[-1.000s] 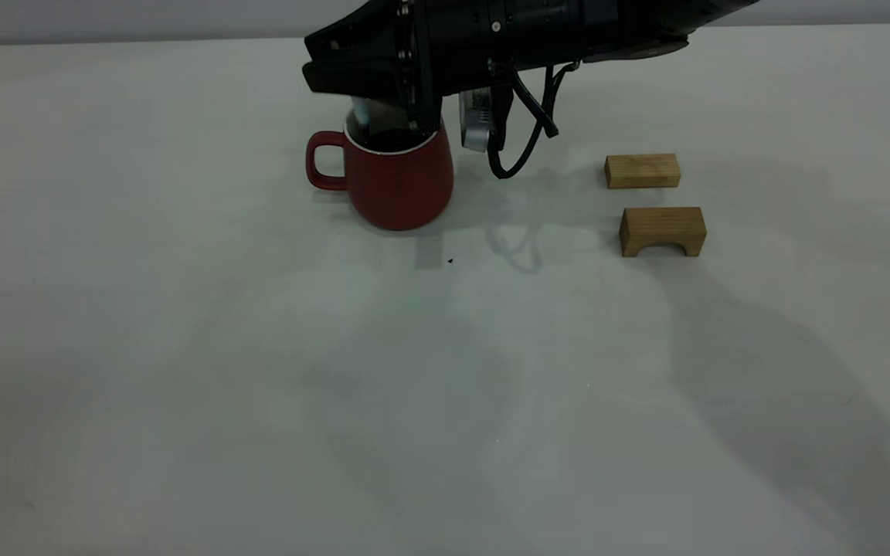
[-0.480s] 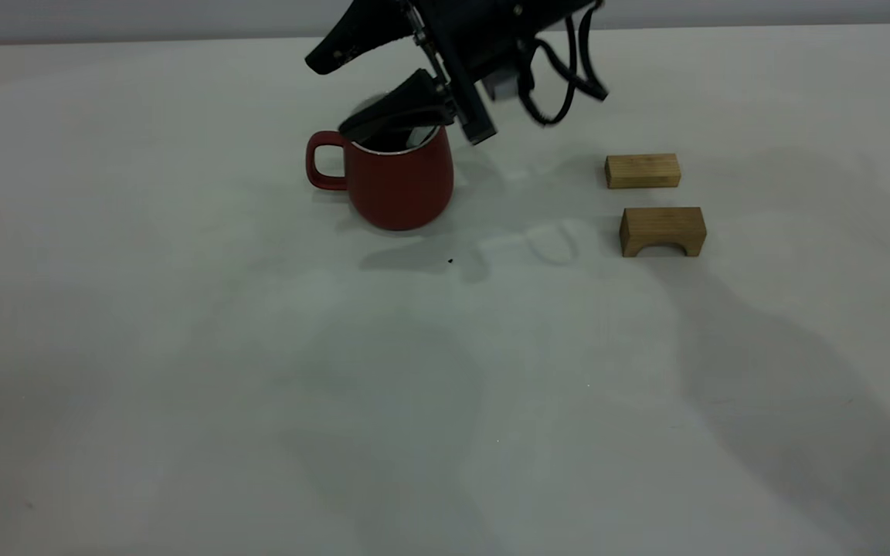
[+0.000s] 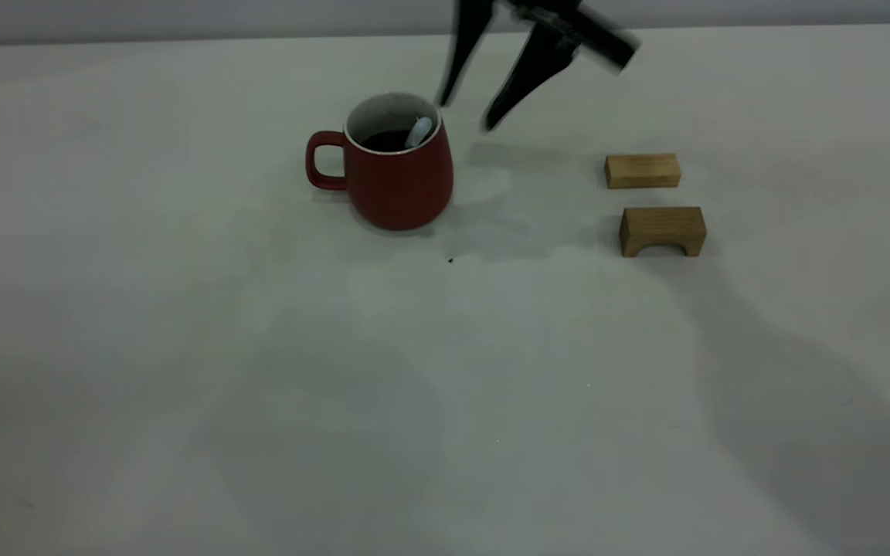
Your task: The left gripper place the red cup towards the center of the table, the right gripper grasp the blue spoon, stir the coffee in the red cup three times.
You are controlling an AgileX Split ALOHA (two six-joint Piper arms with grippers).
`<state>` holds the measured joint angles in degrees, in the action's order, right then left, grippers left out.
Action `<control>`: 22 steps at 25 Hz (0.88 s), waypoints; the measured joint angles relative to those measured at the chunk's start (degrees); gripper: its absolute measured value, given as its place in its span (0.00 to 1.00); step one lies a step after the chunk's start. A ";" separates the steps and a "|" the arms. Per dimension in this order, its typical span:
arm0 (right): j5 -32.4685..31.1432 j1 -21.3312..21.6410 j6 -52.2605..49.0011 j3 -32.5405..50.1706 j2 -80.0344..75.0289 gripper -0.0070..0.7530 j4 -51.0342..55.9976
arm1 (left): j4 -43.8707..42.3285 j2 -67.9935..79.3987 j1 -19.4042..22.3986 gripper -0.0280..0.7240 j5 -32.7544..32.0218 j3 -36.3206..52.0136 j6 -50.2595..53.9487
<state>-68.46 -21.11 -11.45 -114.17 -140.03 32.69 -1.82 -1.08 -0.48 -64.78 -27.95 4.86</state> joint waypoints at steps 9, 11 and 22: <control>-1.23 0.00 0.21 0.00 16.07 0.27 -24.76 | 0.00 0.00 0.00 0.73 0.00 0.00 0.00; -1.56 0.00 0.21 0.00 20.49 0.27 -27.73 | 0.00 0.00 0.00 0.73 0.00 0.00 0.00; -2.43 0.00 5.98 8.05 46.21 0.27 -32.69 | 0.00 0.00 0.00 0.73 0.00 0.00 0.00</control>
<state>-70.89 -21.11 -5.47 -106.12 -93.83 0.00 -1.82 -1.08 -0.48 -64.78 -27.95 4.86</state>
